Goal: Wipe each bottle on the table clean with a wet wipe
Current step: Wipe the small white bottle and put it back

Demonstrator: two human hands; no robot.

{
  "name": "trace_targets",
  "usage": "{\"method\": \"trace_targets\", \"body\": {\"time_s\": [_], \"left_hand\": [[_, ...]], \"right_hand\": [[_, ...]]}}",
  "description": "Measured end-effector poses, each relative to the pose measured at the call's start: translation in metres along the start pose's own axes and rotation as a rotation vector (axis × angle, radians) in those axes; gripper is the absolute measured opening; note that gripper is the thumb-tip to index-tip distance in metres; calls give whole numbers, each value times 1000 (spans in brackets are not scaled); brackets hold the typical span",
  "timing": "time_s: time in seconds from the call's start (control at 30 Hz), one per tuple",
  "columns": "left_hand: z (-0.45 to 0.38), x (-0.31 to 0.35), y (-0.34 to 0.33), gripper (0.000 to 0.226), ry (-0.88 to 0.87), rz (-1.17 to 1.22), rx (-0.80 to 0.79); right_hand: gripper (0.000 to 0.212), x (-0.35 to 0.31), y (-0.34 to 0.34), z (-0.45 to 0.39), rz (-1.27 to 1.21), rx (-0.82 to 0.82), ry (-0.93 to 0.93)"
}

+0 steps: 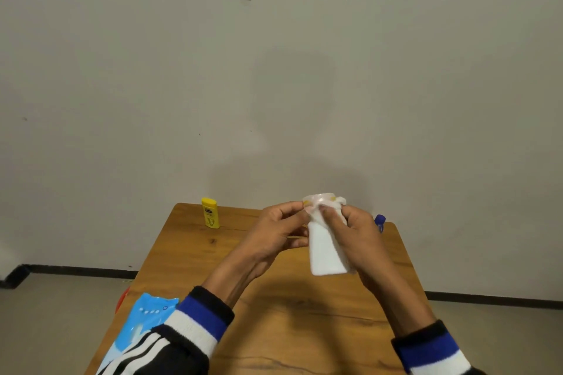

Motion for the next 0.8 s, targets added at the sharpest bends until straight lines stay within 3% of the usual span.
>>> {"method": "trace_targets", "body": {"time_s": [0.1, 0.2, 0.33, 0.43, 0.5, 0.7, 0.8], "left_hand": [[1, 6, 5, 21, -16, -30, 14], [5, 6, 3, 24, 3, -6, -31], [9, 7, -7, 24, -66, -42, -4], [11, 6, -9, 24, -112, -51, 4], [12, 6, -8, 23, -124, -94, 9], [9, 6, -9, 28, -140, -103, 28], [7, 6, -10, 28, -187, -43, 96]], "right_hand": [[31, 7, -9, 5, -151, -192, -71], [30, 1, -5, 8, -111, -96, -41], [48, -5, 2, 5, -104, 71, -48], [37, -7, 1, 2, -263, -62, -11], [44, -5, 0, -1, -277, -162, 1], [48, -18, 3, -4, -122, -1, -12], [49, -13, -7, -6, -241, -81, -83]]}}
Point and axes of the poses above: each hand's wrist, its own z-axis away from the middle knuckle, its own y-axis out of the back of the hand, x = y × z, the point moved 7 cm from there along -z, towards the middle knuckle, and after that the axes turned 6 degrees about -y, right-handed, at the moved point
